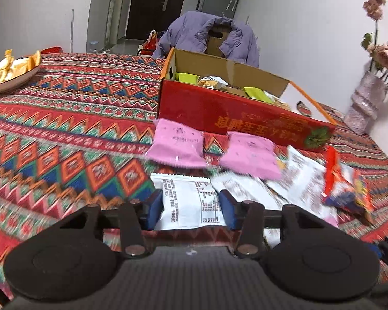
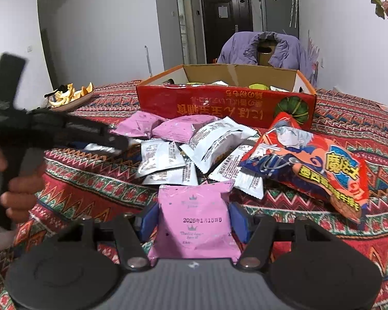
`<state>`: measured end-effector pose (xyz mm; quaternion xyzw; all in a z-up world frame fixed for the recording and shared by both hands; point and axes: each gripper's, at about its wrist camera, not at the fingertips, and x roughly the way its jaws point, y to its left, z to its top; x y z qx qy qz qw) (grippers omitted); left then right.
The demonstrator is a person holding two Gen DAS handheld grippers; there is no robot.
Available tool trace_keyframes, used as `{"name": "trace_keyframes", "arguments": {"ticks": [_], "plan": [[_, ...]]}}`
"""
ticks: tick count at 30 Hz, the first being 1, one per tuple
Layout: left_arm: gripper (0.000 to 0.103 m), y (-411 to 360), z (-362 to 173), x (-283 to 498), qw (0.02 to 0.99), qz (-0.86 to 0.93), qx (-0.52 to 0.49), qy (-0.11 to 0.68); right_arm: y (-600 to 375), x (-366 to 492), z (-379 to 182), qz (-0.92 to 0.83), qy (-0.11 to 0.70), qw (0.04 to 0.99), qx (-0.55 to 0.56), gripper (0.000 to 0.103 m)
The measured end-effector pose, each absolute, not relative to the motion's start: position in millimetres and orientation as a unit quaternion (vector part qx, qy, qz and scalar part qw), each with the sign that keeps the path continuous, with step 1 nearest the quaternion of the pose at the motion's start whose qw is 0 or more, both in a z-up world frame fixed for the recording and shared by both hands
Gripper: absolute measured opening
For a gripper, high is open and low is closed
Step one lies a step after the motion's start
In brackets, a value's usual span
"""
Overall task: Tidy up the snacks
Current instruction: 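Place the pink packet in the box while the left gripper drops a white sachet there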
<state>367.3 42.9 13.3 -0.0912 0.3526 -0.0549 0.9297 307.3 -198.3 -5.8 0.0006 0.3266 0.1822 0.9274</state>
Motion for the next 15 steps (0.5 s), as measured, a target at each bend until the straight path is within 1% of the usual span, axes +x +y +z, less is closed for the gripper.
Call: {"name": "trace_keyframes", "arguments": {"ticks": [8, 15], "plan": [[0.048, 51, 41, 285, 0.939, -0.060, -0.097, 0.326, -204, 261, 10, 0.180, 0.308, 0.934, 0.011, 0.059], [0.048, 51, 58, 261, 0.947, -0.065, -0.096, 0.300, -206, 237, 21, 0.182, 0.286, 0.941, 0.016, 0.059]]}}
